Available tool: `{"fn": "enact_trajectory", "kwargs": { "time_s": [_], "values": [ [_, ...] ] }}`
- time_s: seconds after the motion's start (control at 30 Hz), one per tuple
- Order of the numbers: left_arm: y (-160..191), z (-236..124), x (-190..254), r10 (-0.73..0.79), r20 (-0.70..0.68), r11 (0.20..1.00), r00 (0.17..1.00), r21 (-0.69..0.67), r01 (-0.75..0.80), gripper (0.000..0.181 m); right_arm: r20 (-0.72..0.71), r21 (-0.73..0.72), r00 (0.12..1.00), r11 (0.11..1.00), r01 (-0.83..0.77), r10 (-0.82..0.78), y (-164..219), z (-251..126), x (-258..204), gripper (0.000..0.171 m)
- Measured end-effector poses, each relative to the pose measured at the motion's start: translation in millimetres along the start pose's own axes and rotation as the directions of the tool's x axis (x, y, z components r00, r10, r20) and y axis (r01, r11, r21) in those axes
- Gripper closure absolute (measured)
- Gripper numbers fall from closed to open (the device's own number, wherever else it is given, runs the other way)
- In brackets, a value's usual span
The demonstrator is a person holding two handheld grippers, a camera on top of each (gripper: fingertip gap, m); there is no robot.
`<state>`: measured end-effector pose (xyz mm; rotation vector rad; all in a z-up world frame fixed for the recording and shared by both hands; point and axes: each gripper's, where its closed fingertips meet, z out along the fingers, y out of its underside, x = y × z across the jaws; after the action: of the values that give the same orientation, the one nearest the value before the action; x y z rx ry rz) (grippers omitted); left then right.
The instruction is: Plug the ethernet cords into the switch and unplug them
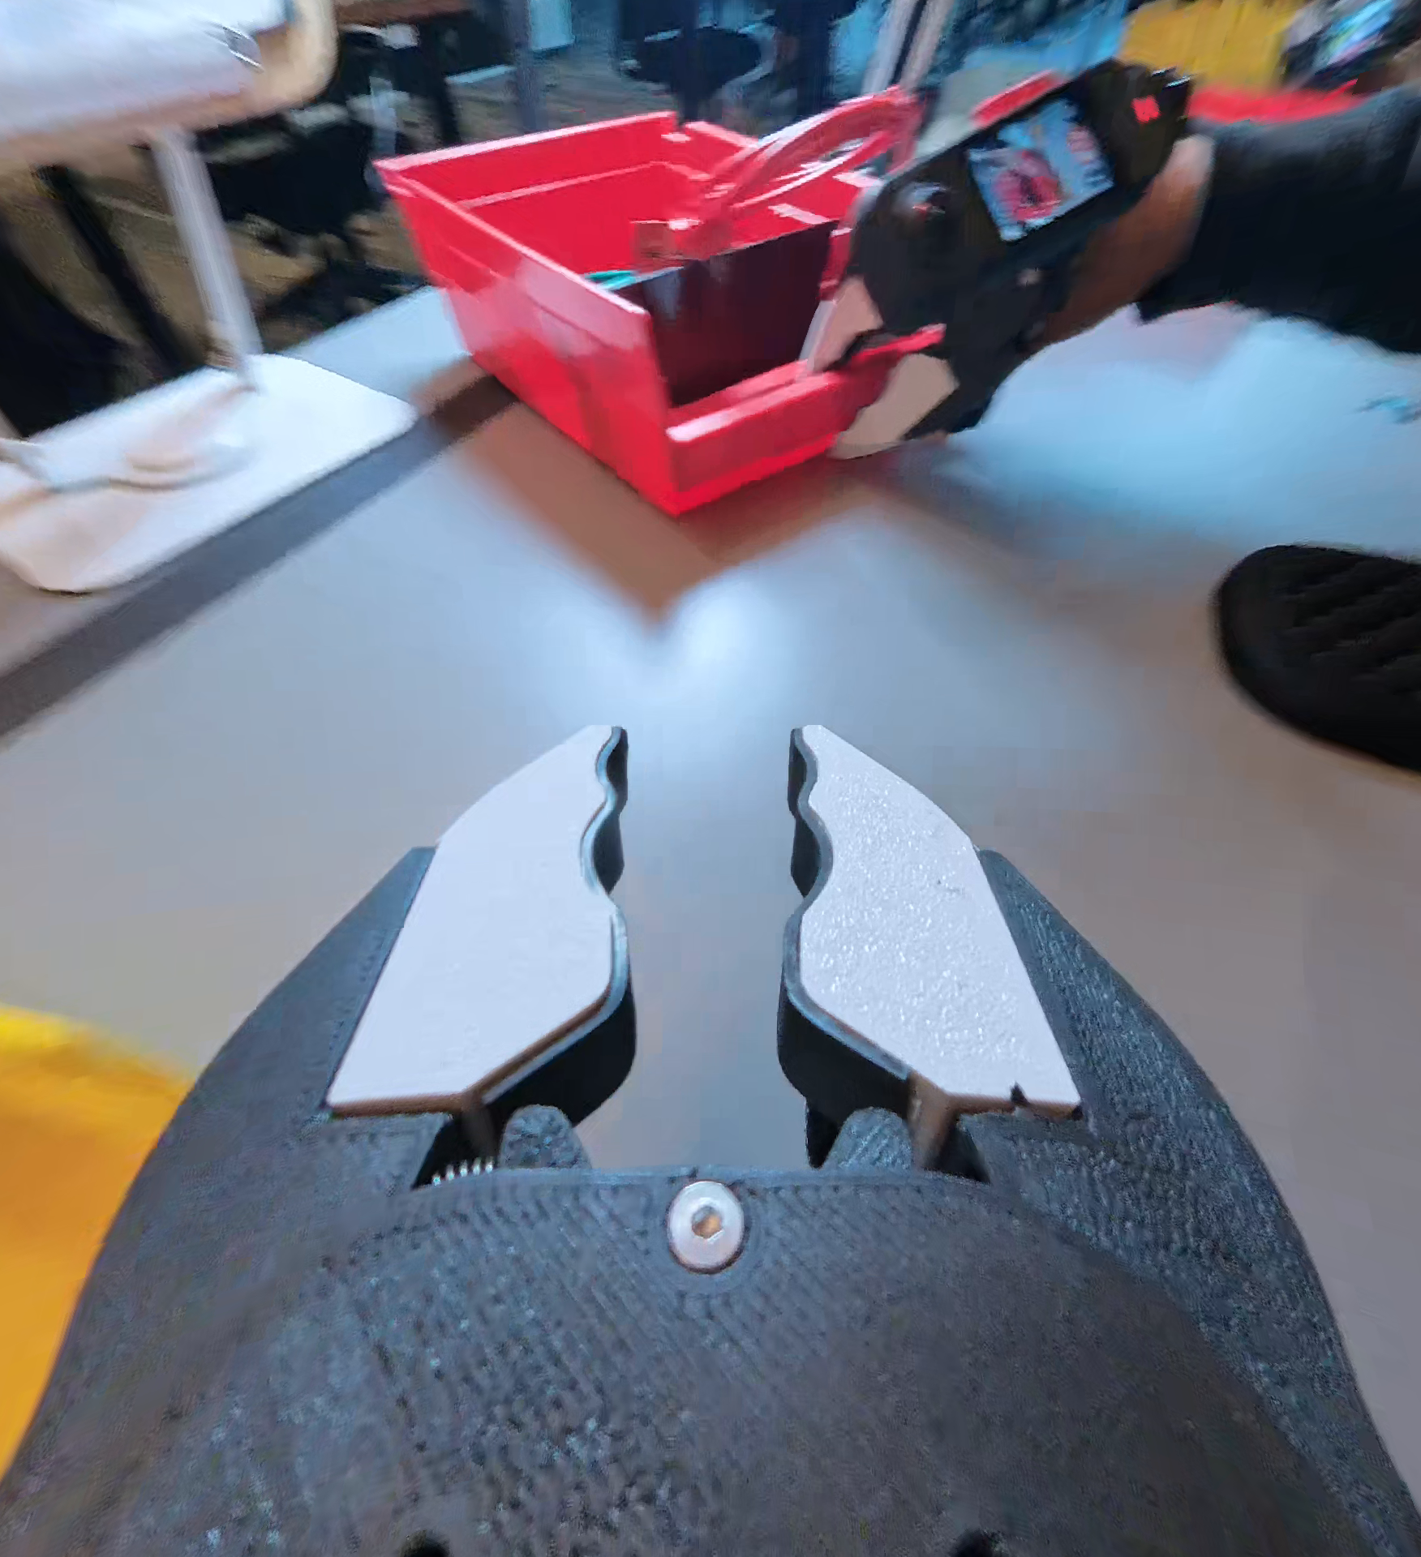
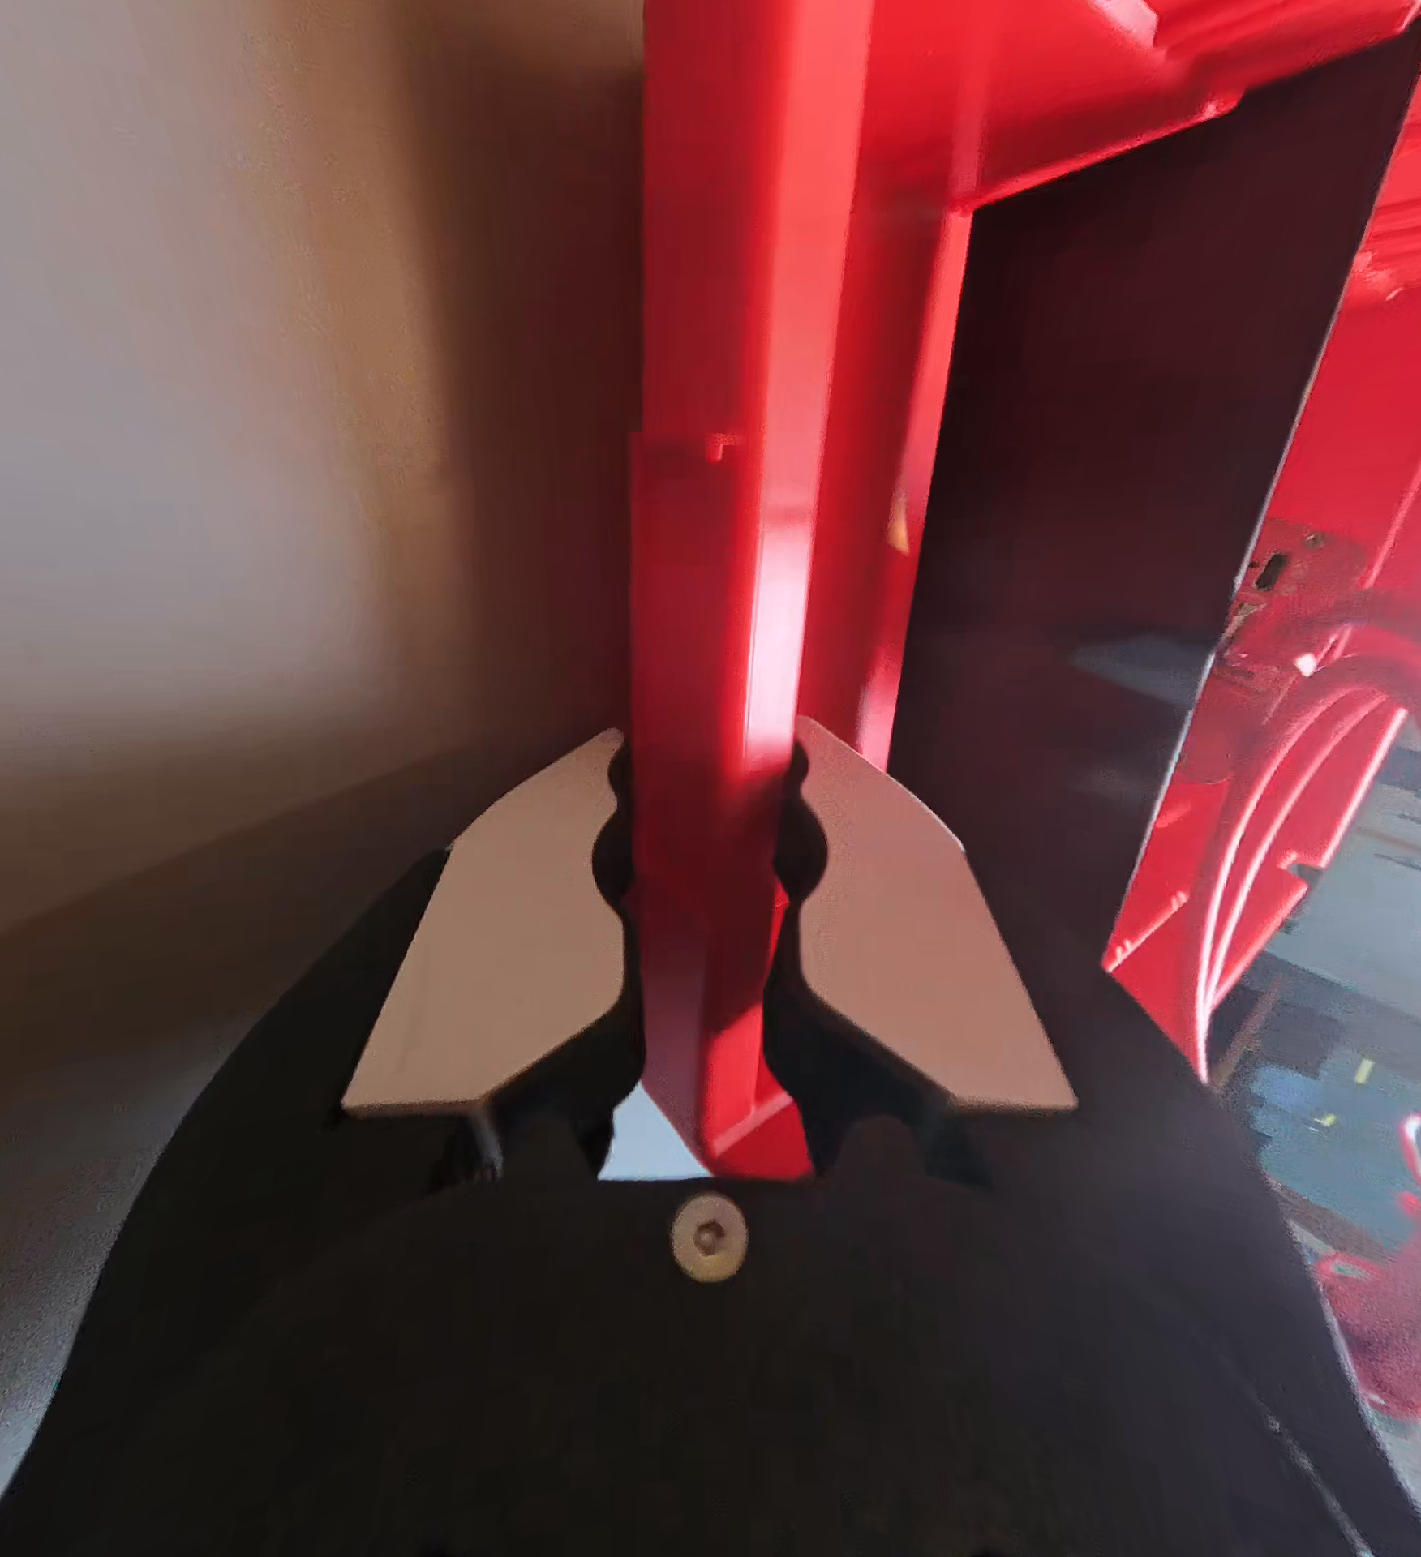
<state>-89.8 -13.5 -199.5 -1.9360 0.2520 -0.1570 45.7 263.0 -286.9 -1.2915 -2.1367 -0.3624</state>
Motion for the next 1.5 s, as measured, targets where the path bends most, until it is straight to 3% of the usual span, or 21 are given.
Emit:
{"fn": "enact_trajectory", "kwargs": {
  "time_s": [0.07,0.17,0.27,0.4,0.43,0.5,0.6,0.9,1.13,1.23,1.37,1.43,1.5],
  "values": [
    [5.4,-23.4,-28.6,0.109,0.131,0.991,0.985,-0.087,-0.098,0.142,-0.032,-0.007,0.999,1.000,0.029,-0.029,0.8,-1.2,-0.1,0.141],
    [39.9,-60.5,-73.2,0.213,0.239,0.938,0.947,-0.322,-0.130,0.132,-0.027,0.029,0.999,0.999,0.041,-0.040,4.9,-9.6,-10.0,0.141],
    [79.3,-91.9,-108.9,0.299,0.271,0.843,0.915,-0.525,-0.120,0.126,-0.026,0.082,0.998,0.995,0.061,-0.059,10.8,-23.1,-25.5,0.141],
    [133.2,-103.6,-129.0,0.374,0.187,0.675,0.908,-0.726,-0.128,0.121,-0.022,0.115,0.997,0.990,0.080,-0.078,22.2,-44.1,-49.7,0.141],
    [139.1,-101.3,-134.1,0.404,0.185,0.656,0.896,-0.741,-0.144,0.134,-0.022,0.121,0.997,0.989,0.083,-0.081,24.8,-49.5,-55.9,0.141],
    [137.1,-90.3,-133.8,0.440,0.148,0.670,0.886,-0.710,-0.214,0.147,-0.024,0.128,0.996,0.988,0.091,-0.089,30.7,-60.2,-68.1,0.141],
    [128.7,-72.9,-130.4,0.523,0.115,0.655,0.844,-0.688,-0.312,0.150,-0.027,0.161,0.994,0.981,0.105,-0.102,37.3,-76.9,-87.3,0.141],
    [87.3,22.4,-56.8,0.656,-0.086,0.593,0.750,-0.557,-0.582,0.150,-0.054,0.275,0.984,0.945,0.176,-0.167,28.5,-115.8,-135.0,0.141],
    [50.2,92.1,-35.5,0.779,-0.085,0.530,0.621,-0.441,-0.725,0.147,-0.120,0.341,0.982,0.923,0.178,-0.145,13.8,-142.5,-153.9,0.140],
    [35.3,97.7,-29.8,0.748,-0.017,0.600,0.664,-0.410,-0.687,0.139,-0.096,0.453,0.994,0.888,0.085,-0.046,6.7,-164.4,-160.5,0.138],
    [1.9,74.1,2.8,0.572,0.092,0.807,0.815,-0.241,-0.540,0.141,0.083,0.722,0.956,0.645,-0.251,0.280,3.6,-228.1,-148.6,0.143],
    [-13.0,60.1,44.2,0.357,0.033,0.930,0.934,-0.105,-0.352,0.140,0.158,0.776,0.849,0.469,-0.423,0.505,29.0,-248.3,-121.7,0.146],
    [-23.7,49.6,88.0,0.145,-0.048,0.989,0.988,-0.012,-0.145,0.137,0.211,0.750,0.660,0.313,-0.583,0.721,71.8,-242.6,-95.2,0.146]
  ]
}}
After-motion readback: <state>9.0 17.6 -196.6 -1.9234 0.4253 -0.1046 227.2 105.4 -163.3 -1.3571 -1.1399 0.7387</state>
